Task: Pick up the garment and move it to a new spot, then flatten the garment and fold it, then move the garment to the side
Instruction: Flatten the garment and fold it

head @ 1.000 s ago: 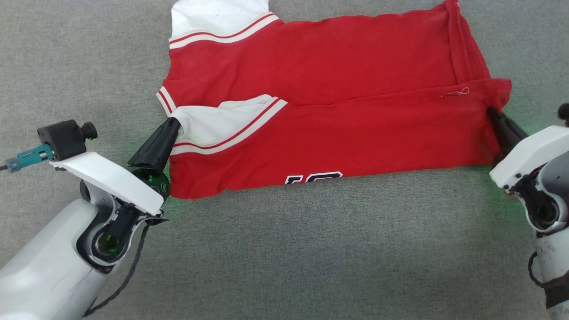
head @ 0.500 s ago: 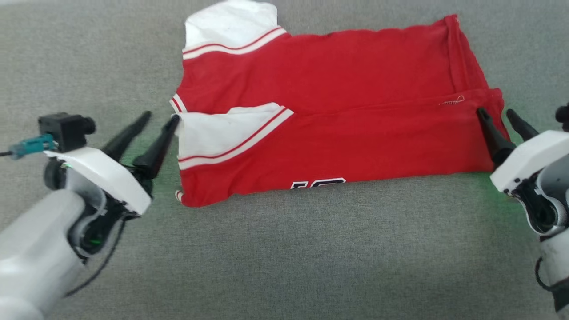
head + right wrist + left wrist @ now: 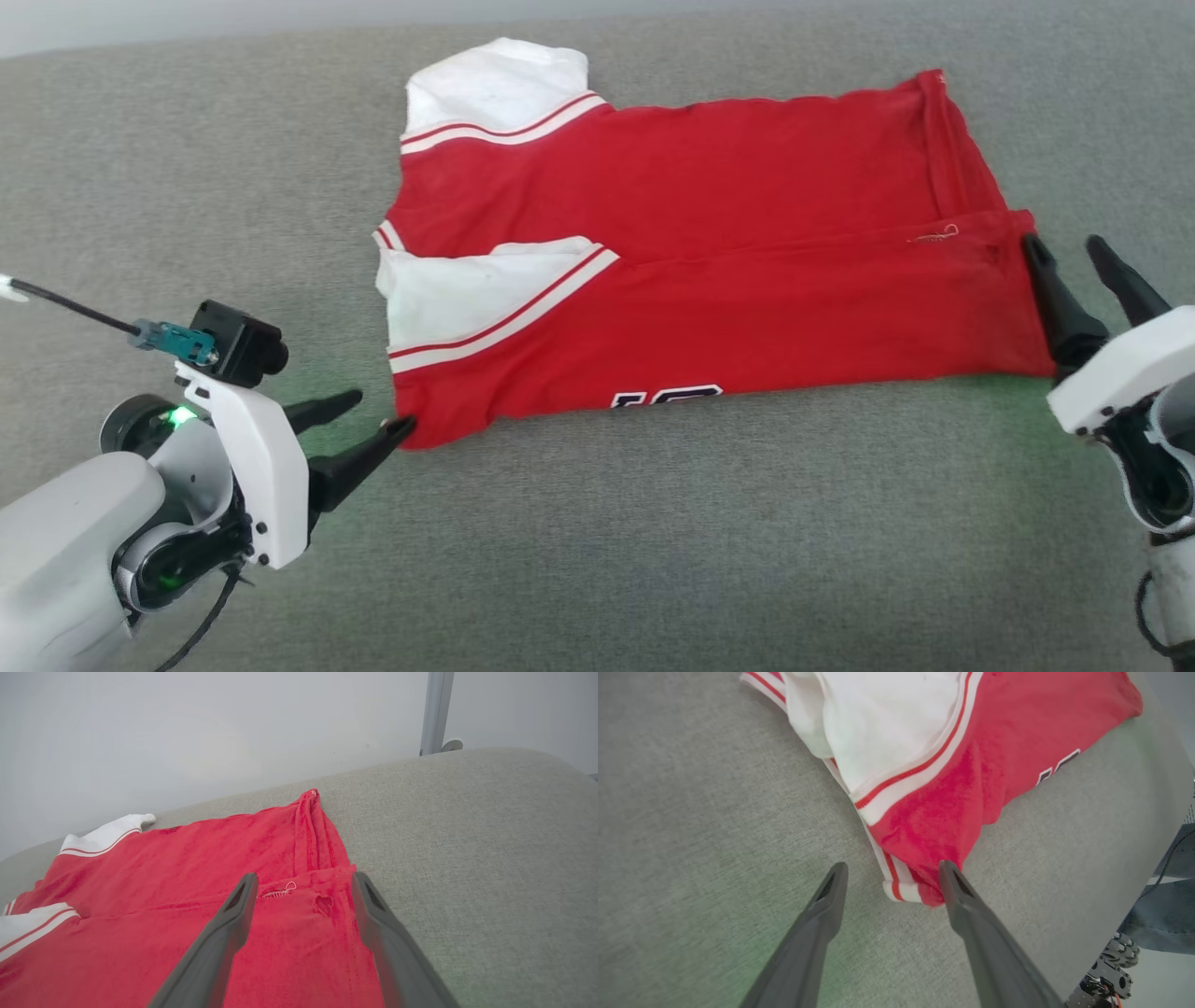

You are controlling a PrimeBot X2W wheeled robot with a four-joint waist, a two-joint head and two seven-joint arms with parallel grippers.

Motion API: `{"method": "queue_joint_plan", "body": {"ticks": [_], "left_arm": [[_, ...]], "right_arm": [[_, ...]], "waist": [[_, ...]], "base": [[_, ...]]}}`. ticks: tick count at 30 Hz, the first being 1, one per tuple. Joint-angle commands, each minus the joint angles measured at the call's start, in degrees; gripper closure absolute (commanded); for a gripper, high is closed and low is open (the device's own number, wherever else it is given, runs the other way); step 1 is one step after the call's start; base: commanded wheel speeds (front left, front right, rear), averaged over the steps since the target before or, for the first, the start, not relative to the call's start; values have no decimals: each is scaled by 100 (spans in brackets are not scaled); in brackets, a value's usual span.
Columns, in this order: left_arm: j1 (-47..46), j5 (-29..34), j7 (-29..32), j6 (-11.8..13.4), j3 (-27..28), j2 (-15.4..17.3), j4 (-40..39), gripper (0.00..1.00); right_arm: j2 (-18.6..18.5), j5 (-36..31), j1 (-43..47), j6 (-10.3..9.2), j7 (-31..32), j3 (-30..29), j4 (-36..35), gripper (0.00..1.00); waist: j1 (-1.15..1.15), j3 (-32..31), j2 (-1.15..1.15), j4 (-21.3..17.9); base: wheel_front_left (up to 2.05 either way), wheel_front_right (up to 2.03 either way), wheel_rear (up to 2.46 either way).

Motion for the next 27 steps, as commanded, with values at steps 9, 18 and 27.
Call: {"method": "queue_joint_plan", "body": {"ticks": [9, 18, 27], "left_arm": [[-59, -590, 743, 15, -219, -475, 683, 0], [-67, -839, 883, 15, -319, -592, 698, 100], [-244, -748, 606, 15, -318, -572, 538, 100]], "right_arm": [[310, -247, 10, -2, 159, -63, -435, 0], [236, -444, 96, -2, 453, -123, -590, 0], [-172, -707, -173, -2, 2361, 254, -438, 0]], "waist": [[0, 213, 0, -340], [0, 280, 0, -467], [0, 313, 0, -349]], "base": [[0, 0, 0], [0, 0, 0], [0, 0, 0]]}}
